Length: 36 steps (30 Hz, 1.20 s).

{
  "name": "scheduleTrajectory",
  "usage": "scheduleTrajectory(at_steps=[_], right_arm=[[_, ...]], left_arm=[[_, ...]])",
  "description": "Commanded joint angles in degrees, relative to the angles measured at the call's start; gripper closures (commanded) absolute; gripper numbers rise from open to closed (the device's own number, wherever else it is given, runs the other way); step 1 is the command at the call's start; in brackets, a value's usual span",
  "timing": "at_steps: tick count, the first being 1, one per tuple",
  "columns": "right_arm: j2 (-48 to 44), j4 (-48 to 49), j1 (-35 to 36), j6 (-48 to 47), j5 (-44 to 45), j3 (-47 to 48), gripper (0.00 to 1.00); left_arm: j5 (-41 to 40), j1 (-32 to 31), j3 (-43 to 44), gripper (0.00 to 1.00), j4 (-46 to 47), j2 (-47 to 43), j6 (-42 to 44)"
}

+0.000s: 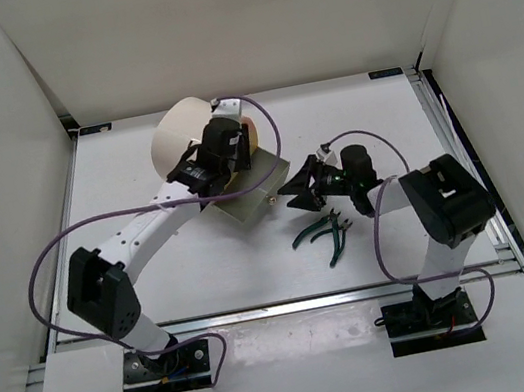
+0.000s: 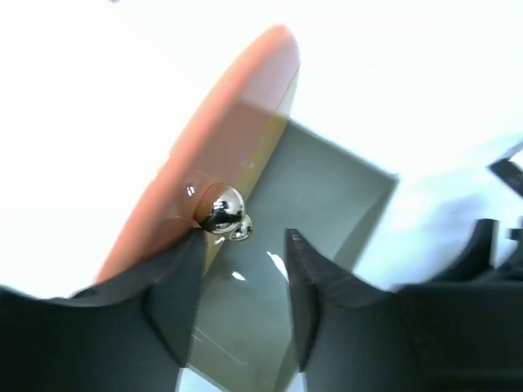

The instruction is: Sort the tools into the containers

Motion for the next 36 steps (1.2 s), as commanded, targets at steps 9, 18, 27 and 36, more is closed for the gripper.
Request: scheduleTrajectory(at_steps=[9, 18, 27, 36], right_arm=[[-15.3, -37.7, -0.1, -20.9, 11.4, 2.7, 0.23], [-25.8, -51.7, -0.1, -29.3, 19.4, 3.8, 0.19], [-34.9, -65.3, 0.1, -37.2, 28.6, 1.9, 0.23], [-43.2, -72.3, -0.8, -37.6, 28.6, -2.6, 0.28]], left_arm=[[9.6, 0.8, -4.7, 0.28, 7.1, -14.8, 1.6], [9.2, 0.9, -21.3, 0.22, 10.2, -33.4, 0.0], [2.8, 0.9, -36.0, 0.13, 4.3, -45.0, -3.2], [-1.6, 1.0, -45.9, 0.07, -0.5, -54.2, -13.4]])
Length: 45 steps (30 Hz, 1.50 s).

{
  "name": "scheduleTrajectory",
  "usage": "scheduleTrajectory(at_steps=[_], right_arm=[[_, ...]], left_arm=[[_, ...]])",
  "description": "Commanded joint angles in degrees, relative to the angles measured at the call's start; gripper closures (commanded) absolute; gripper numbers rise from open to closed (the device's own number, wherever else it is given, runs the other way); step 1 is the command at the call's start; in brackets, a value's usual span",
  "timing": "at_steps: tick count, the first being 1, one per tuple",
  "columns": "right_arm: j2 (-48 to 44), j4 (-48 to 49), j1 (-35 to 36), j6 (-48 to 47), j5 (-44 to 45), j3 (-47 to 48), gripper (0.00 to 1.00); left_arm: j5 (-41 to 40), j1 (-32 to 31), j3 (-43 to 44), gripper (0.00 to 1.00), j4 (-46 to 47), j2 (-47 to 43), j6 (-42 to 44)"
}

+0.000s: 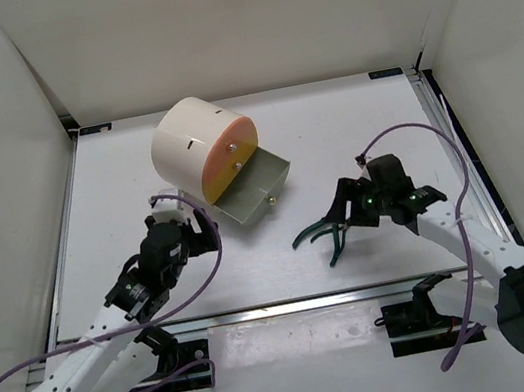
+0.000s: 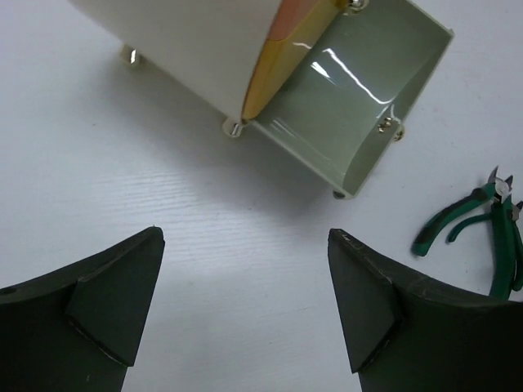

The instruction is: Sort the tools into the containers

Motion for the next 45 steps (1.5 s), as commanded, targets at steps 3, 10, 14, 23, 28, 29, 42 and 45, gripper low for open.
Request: scheduleTrajectory(at_steps=[3, 10, 14, 23, 28, 29, 42, 45], right_arm=[[-3.8, -5.1, -0.7, 5.7, -0.1, -4.4, 0.33], [-11.2, -3.7, -2.6, 17.1, 2.8, -11.3, 0.35], [-11.4, 4.9, -5.8, 24.1, -4.7, -18.1, 0.36], [-7.7, 24.8, -9.3, 32.7, -9.8, -29.1, 0.48], [-6.4, 31.6, -11.1, 35.4, -9.9, -33.3, 0.54], [-5.6, 33.4, -11.4, 35.6, -10.4, -33.9, 0.61], [-0.4, 38.8, -15.3, 32.0, -12.3, -32.8, 0.89], [-1.3, 36.6, -15.8, 30.1, -12.7, -31.0, 1.00]], left_arm=[[-9.0, 0.3, -3.3, 0.07, -3.6, -5.6, -6.9], [-12.9, 0.3, -6.5, 0.05, -4.4, -7.9, -9.7], [-12.9, 0.3, -6.5, 0.05, -4.3, -7.2, -9.9], [-12.3, 0.3, -6.2, 0.04, -4.3, -6.8, -9.7], [-12.4, 0.2, -6.1, 0.04, -4.3, -6.8, -9.6], [-12.3, 0.3, -6.2, 0.04, -4.3, -6.8, -9.6], [-11.9, 0.3, -6.3, 0.04, -4.0, -5.6, -9.2], [-12.1, 0.4, -6.2, 0.04, -4.0, -5.8, -9.1]])
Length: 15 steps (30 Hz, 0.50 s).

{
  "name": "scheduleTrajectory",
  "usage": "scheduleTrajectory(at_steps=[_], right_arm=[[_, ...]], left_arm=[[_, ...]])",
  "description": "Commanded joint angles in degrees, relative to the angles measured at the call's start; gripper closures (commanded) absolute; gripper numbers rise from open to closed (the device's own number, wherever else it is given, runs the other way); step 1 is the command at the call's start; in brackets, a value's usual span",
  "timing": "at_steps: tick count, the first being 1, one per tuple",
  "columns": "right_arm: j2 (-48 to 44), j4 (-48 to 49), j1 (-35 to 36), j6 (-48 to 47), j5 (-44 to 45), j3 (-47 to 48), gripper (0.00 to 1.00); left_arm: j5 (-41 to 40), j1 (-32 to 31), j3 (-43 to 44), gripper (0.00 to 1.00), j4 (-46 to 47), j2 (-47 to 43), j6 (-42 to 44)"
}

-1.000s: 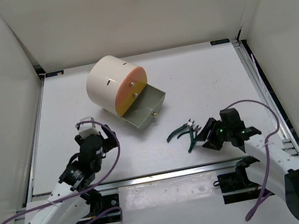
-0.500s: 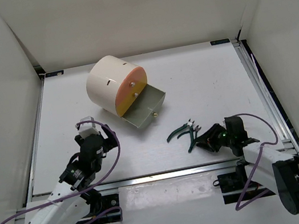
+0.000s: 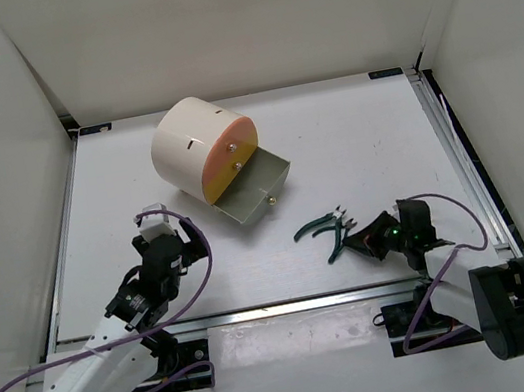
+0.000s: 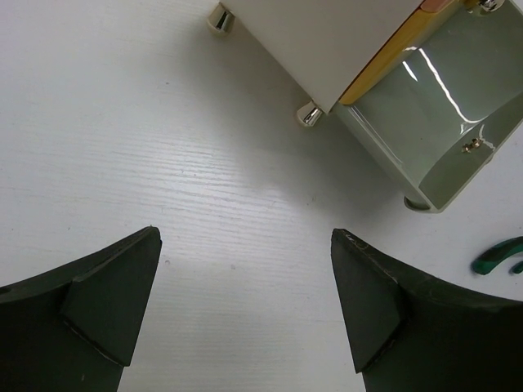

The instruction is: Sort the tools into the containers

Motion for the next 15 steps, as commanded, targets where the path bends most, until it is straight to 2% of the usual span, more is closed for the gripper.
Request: scheduleTrajectory(at_steps=[1, 5, 9, 15], right_arm=[[-1.6, -3.4, -0.9, -3.3, 1.0, 2.3, 1.00], [-6.9, -10.3, -1.1, -6.1, 4.2, 5.3, 1.00], [-9.7, -20.2, -0.9, -13.1, 7.9, 11.3, 1.00], [-5.7, -37.1, -0.7, -22.8, 13.0, 26.3, 1.00]], left_arm=[[-0.1, 0.2, 0.3, 0.04, 0.2, -0.3, 0.0], [-0.2, 0.3, 0.2, 0.04, 0.2, -0.6, 0.0], [-0.3, 0.3, 0.2, 0.04, 0.2, -0.8, 0.2], [-0.4, 0.3, 0.3, 0.04, 0.2, -1.0, 0.2]])
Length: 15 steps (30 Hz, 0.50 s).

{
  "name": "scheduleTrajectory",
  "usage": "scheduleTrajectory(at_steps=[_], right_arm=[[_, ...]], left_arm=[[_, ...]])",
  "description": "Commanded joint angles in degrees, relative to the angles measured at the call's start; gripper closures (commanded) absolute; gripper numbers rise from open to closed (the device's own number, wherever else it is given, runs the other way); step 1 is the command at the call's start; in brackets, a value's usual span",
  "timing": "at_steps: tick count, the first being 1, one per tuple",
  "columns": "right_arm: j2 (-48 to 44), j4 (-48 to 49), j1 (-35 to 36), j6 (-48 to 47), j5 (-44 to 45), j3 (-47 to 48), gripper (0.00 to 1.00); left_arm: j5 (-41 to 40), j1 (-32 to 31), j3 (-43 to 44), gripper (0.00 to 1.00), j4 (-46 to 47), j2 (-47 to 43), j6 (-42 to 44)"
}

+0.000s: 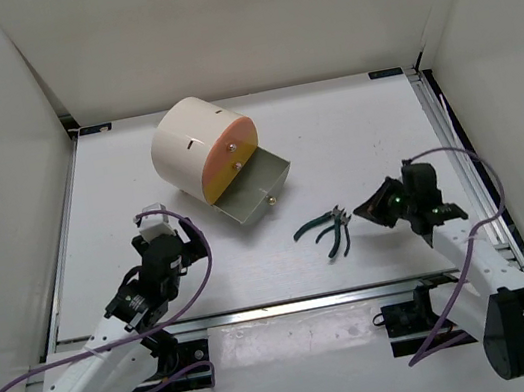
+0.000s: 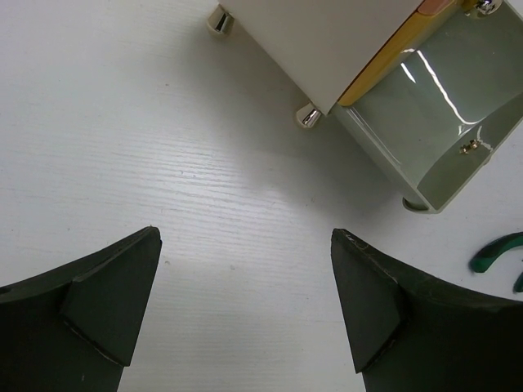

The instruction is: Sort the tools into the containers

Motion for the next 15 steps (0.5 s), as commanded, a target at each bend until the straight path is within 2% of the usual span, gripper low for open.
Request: scheduleTrajectory(at_steps=[1, 3, 8, 15], right_arm=[[1.9, -10.4, 0.0, -8.5, 4.3, 9.4, 1.00], [1.7, -14.7, 0.0, -10.1, 5.6, 11.4, 1.00], [-1.6, -18.1, 0.0, -12.6, 8.0, 14.5, 1.00], [-2.3, -15.6, 0.4, -13.1, 0.7, 15.6, 1.00]], left_arm=[[-0.3, 0.4, 0.2, 0.04, 0.2, -0.8, 0.2], [-0.3, 0.3, 0.3, 0.04, 0.2, -0.8, 0.3], [-0.2, 0.2, 0.2, 0.04, 0.2, -1.2, 0.1], [-0.3, 0.3, 0.0, 0.04, 0.2, -1.9, 0.0]])
